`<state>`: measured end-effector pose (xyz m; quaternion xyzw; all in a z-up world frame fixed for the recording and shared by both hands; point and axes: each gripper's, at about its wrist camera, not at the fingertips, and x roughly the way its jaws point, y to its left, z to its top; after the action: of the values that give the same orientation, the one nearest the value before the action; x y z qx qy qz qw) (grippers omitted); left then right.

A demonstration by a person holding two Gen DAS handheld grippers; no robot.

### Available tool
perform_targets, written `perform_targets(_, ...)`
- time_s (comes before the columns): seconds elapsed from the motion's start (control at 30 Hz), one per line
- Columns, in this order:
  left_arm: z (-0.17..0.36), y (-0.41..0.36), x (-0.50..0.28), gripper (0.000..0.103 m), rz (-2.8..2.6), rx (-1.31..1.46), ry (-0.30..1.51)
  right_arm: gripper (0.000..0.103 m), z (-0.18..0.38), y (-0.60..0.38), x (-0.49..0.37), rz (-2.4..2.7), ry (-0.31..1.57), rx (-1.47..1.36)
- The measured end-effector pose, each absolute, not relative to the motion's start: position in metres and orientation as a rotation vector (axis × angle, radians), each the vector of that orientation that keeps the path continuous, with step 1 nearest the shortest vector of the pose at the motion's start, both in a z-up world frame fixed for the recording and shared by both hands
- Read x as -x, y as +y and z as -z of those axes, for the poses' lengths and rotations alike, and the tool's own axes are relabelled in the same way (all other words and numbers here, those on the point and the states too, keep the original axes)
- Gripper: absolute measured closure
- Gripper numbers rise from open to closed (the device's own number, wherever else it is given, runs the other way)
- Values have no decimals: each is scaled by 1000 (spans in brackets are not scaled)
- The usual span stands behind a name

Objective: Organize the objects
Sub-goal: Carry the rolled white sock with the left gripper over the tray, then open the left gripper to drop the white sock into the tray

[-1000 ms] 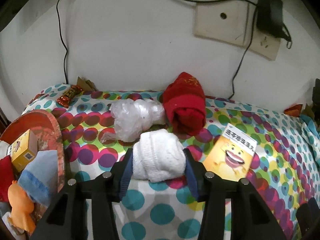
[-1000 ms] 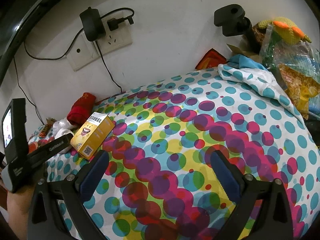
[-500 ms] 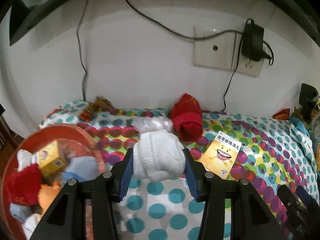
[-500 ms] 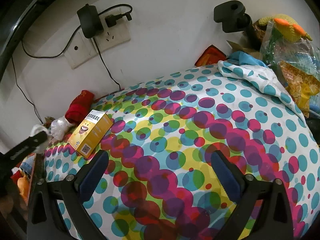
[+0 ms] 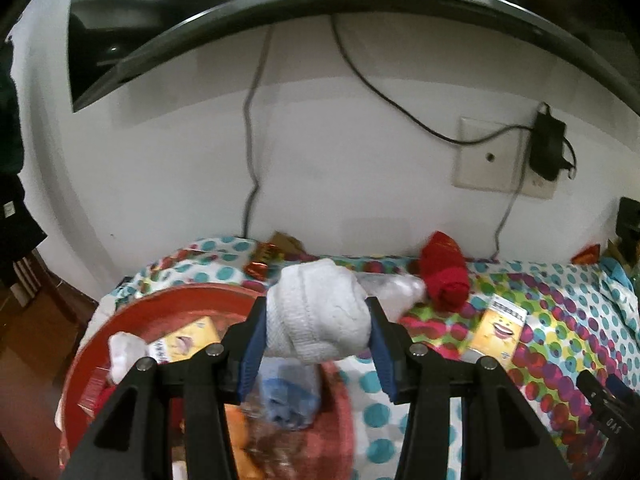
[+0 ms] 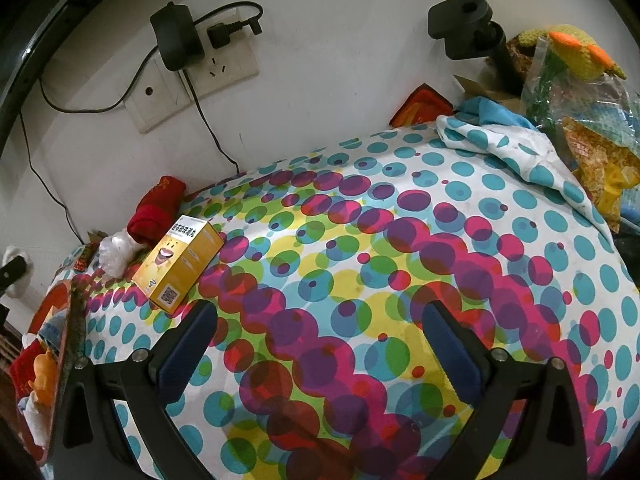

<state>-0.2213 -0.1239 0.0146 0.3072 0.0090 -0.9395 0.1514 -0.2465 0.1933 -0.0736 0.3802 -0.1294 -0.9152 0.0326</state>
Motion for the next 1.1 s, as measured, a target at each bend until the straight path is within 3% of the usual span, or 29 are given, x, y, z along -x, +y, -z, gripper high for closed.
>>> perform_targets(0.57,-16,-193,199,55,2591,-878,42,0,77,193,248,2801,-400,-1189)
perform_targets(1.1,20,-238,183,55,2501,-1006,124,0,77,193,248,2797,-400,-1187)
